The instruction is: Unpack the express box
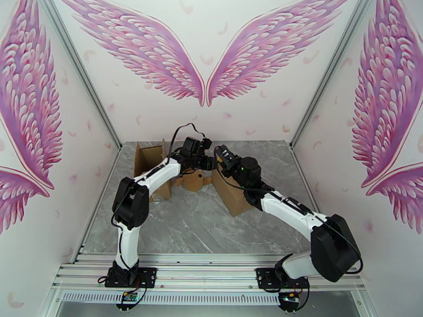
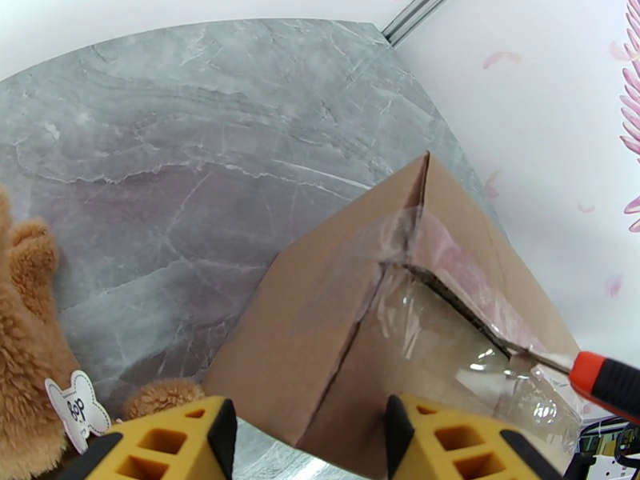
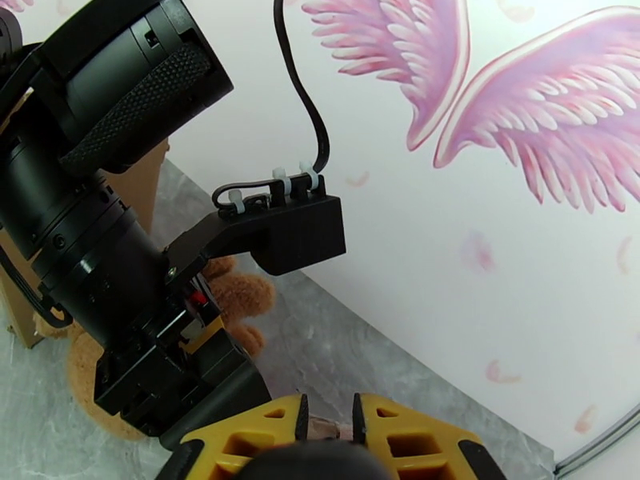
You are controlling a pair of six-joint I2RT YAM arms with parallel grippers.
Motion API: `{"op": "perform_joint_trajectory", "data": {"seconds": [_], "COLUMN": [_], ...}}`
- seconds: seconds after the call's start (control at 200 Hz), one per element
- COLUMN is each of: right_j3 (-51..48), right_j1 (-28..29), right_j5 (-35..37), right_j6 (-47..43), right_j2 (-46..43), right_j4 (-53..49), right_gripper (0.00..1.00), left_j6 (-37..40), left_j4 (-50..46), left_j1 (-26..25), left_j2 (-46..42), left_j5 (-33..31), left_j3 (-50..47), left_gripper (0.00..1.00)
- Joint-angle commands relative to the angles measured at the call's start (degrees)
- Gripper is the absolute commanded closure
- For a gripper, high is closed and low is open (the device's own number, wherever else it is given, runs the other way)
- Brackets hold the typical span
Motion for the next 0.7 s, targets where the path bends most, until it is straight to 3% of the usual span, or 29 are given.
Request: {"op": "perform_joint_trajectory", "data": {"seconds": [0.0, 0.695], "right_j3": [-1.9, -7.3], "right_j1": [0.1, 0.1], "right_j5": [2.3, 3.5], "right_j6": [0.7, 1.6], "right_j2": [-3.0, -12.1], "right_j4": [-1.7, -7.2], "right_gripper": [1.0, 1.0], "left_j6": [0.6, 0.6], "left_j4": [-7.8, -9.0], "left_j1": [0.9, 0.9], "left_j2": [4.6, 4.9], "left_j5": [-6.2, -7.0], "left_j3": [-1.2, -1.0], "left_gripper": [0.47, 0.47]}}
